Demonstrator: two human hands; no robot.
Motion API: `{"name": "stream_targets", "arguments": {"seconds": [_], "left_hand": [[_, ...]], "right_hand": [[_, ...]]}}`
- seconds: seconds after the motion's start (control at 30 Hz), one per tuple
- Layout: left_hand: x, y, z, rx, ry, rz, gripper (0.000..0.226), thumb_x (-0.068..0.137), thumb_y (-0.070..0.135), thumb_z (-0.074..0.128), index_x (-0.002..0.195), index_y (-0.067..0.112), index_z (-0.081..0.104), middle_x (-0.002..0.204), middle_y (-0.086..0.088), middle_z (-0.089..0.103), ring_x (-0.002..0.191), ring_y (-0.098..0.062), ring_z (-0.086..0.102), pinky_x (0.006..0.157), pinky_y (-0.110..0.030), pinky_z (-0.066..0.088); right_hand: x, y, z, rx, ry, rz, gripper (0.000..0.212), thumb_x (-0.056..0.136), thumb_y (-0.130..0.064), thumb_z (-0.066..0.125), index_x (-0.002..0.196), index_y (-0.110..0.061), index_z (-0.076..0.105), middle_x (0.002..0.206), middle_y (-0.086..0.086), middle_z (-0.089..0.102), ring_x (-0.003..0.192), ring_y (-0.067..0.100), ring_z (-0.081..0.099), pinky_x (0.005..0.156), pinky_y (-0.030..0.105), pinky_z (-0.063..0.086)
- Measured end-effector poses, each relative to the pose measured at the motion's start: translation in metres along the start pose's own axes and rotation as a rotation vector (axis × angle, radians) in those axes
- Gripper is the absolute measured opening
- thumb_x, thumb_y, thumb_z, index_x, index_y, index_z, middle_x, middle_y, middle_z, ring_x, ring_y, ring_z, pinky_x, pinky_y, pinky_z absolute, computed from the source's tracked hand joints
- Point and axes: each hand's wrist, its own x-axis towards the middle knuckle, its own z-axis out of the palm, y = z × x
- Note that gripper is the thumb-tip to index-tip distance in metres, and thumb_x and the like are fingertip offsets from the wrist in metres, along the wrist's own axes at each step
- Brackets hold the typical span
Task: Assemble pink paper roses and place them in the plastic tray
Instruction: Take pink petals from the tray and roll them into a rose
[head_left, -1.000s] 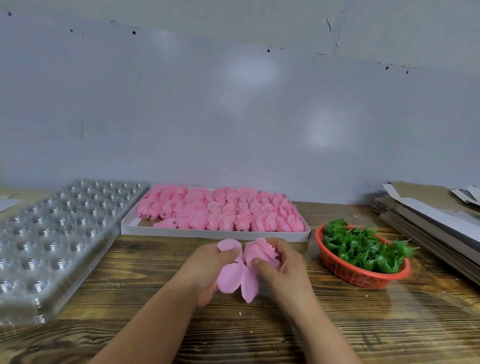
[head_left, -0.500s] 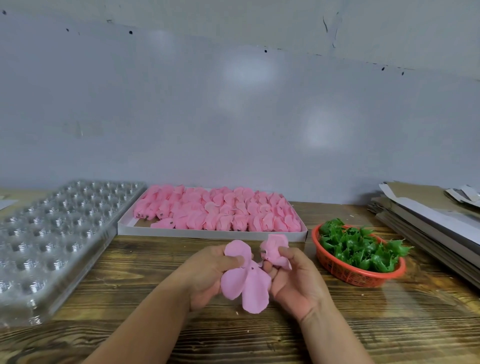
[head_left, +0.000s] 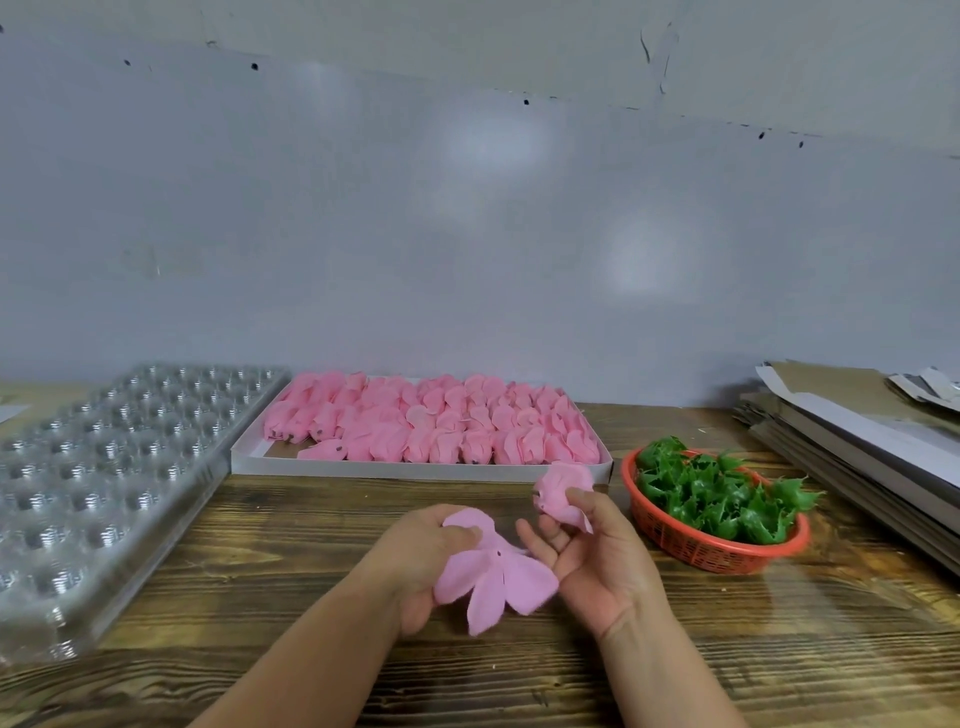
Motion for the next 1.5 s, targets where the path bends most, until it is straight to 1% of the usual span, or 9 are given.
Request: {"name": "stream_targets", "arguments": {"seconds": [0.1, 0.3, 0.43, 0.67, 0.8, 0.97, 1.13, 1.33, 1.5], "left_hand": [[0.005, 0.004, -0.007, -0.108, 0.066, -0.026, 0.027, 0.094, -0.003, 0.052, 0.120, 0.001, 0.058, 0.113, -0.024, 0.064, 0.101, -0.037, 0.064, 0.082, -0.046, 0.055], [0.004, 0.010, -0.013, -0.324, 0.012, -0.095, 0.014, 0.095, -0.005, 0.046, 0.102, -0.006, 0.059, 0.082, -0.027, 0.071, 0.066, -0.031, 0.072, 0.049, -0.036, 0.057], [0.005, 0.010, -0.011, -0.481, -0.042, -0.118, 0.017, 0.094, -0.003, 0.049, 0.105, -0.006, 0.061, 0.094, -0.025, 0.068, 0.074, -0.033, 0.066, 0.074, -0.046, 0.058], [-0.001, 0.013, -0.006, -0.541, -0.079, -0.120, 0.017, 0.096, -0.001, 0.047, 0.106, -0.004, 0.060, 0.078, -0.021, 0.072, 0.063, -0.028, 0.071, 0.050, -0.034, 0.059], [0.001, 0.013, -0.007, -0.509, -0.036, -0.117, 0.016, 0.095, -0.001, 0.050, 0.107, -0.002, 0.061, 0.095, -0.023, 0.070, 0.086, -0.031, 0.066, 0.073, -0.040, 0.055], [-0.005, 0.011, -0.005, -0.246, 0.000, -0.054, 0.034, 0.096, 0.001, 0.051, 0.130, -0.002, 0.048, 0.117, -0.023, 0.064, 0.097, -0.031, 0.067, 0.069, -0.039, 0.057], [-0.009, 0.003, 0.004, 0.430, 0.190, 0.348, 0.038, 0.101, 0.031, 0.044, 0.137, 0.019, 0.048, 0.135, 0.000, 0.056, 0.118, -0.015, 0.055, 0.099, -0.033, 0.044], [-0.014, -0.001, 0.017, -0.200, -0.196, -0.064, 0.070, 0.095, 0.061, 0.027, 0.122, 0.006, 0.060, 0.113, -0.016, 0.070, 0.110, -0.031, 0.064, 0.103, -0.048, 0.044], [-0.019, 0.007, 0.011, -0.700, -0.461, -0.283, 0.060, 0.098, 0.048, 0.045, 0.126, -0.004, 0.055, 0.104, -0.024, 0.064, 0.094, -0.037, 0.063, 0.089, -0.045, 0.052]], "right_hand": [[0.001, 0.000, -0.003, -0.035, -0.029, 0.015, 0.020, 0.065, -0.005, 0.060, 0.085, -0.001, 0.057, 0.061, 0.015, 0.063, 0.041, 0.018, 0.056, 0.065, 0.046, 0.057], [-0.001, 0.007, -0.002, -0.140, -0.114, 0.058, 0.019, 0.069, -0.005, 0.058, 0.087, -0.001, 0.063, 0.072, 0.017, 0.067, 0.049, 0.019, 0.061, 0.080, 0.045, 0.049], [-0.005, 0.010, 0.002, -0.113, -0.201, 0.091, 0.020, 0.073, -0.003, 0.053, 0.090, 0.004, 0.061, 0.082, 0.024, 0.067, 0.068, 0.029, 0.069, 0.093, 0.053, 0.042], [-0.007, 0.010, 0.006, -0.061, -0.287, 0.069, 0.022, 0.054, -0.003, 0.070, 0.075, 0.002, 0.073, 0.079, 0.021, 0.068, 0.069, 0.029, 0.068, 0.089, 0.052, 0.047], [-0.007, 0.007, 0.008, -0.055, -0.234, -0.012, 0.010, 0.060, 0.002, 0.065, 0.069, 0.000, 0.068, 0.073, 0.020, 0.067, 0.067, 0.031, 0.066, 0.076, 0.047, 0.055], [-0.003, 0.001, 0.004, -0.062, -0.164, -0.104, 0.013, 0.067, -0.004, 0.057, 0.080, -0.001, 0.057, 0.066, 0.017, 0.061, 0.053, 0.021, 0.058, 0.052, 0.029, 0.053], [-0.006, -0.005, 0.002, -0.225, -0.223, -0.207, 0.018, 0.067, 0.000, 0.063, 0.084, 0.002, 0.059, 0.063, 0.013, 0.062, 0.047, 0.017, 0.056, 0.043, 0.025, 0.048], [-0.009, -0.003, 0.010, -0.772, -0.274, -0.354, 0.021, 0.069, -0.003, 0.067, 0.086, -0.015, 0.070, 0.080, 0.007, 0.070, 0.069, 0.016, 0.066, 0.059, 0.025, 0.053], [-0.022, 0.000, 0.029, -1.214, -0.419, -0.358, 0.021, 0.062, -0.023, 0.070, 0.082, -0.026, 0.068, 0.077, -0.006, 0.067, 0.071, 0.007, 0.062, 0.064, 0.023, 0.050]]}}
